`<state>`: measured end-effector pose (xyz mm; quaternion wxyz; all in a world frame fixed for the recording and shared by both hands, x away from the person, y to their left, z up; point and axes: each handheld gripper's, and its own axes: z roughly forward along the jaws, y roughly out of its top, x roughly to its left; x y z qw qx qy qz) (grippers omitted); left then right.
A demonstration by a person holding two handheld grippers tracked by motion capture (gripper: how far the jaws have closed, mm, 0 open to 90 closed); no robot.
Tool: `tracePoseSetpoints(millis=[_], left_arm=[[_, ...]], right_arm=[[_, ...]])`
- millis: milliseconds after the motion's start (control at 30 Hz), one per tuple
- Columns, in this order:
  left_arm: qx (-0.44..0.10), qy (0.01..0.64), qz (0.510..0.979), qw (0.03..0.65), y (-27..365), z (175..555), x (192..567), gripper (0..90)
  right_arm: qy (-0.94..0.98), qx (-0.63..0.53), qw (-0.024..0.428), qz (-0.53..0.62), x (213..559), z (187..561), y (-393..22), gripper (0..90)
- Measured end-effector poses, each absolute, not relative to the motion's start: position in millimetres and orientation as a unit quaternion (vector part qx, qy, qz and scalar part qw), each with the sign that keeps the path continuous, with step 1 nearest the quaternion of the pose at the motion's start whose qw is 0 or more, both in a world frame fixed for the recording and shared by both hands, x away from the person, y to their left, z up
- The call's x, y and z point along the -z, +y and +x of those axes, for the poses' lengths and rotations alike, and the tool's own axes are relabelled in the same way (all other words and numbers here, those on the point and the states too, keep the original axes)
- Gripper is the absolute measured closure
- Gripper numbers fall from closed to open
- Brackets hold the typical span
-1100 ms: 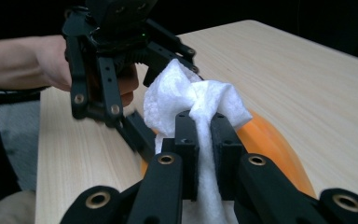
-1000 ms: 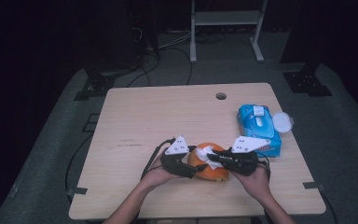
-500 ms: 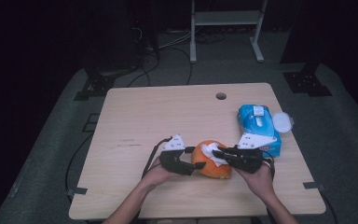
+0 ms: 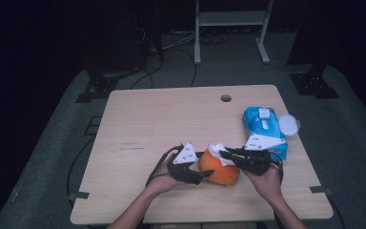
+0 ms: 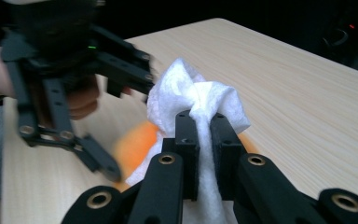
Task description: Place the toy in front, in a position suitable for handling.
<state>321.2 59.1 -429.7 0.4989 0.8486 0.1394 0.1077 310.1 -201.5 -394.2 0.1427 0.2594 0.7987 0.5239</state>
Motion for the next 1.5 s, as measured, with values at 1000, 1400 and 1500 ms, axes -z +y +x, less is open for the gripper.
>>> tracePoseSetpoints(millis=[1000, 1400, 1500], left_arm=[[-0.081, 0.152, 0.865, 0.471, 70.8, 328.2, 436.1, 27.5], [-0.066, 0.153, 0.849, 0.501, 70.7, 327.7, 432.7, 19.7], [-0.066, 0.163, 0.851, 0.495, 75.1, 330.7, 434.5, 22.0]], right_arm=[[0.790, -0.528, 0.115, 0.288, 406.2, 315.5, -206.5, 83.0], [0.813, -0.513, 0.112, 0.252, 411.7, 306.0, -169.9, 82.7], [0.813, -0.510, 0.118, 0.255, 410.1, 308.1, -177.0, 82.7]])
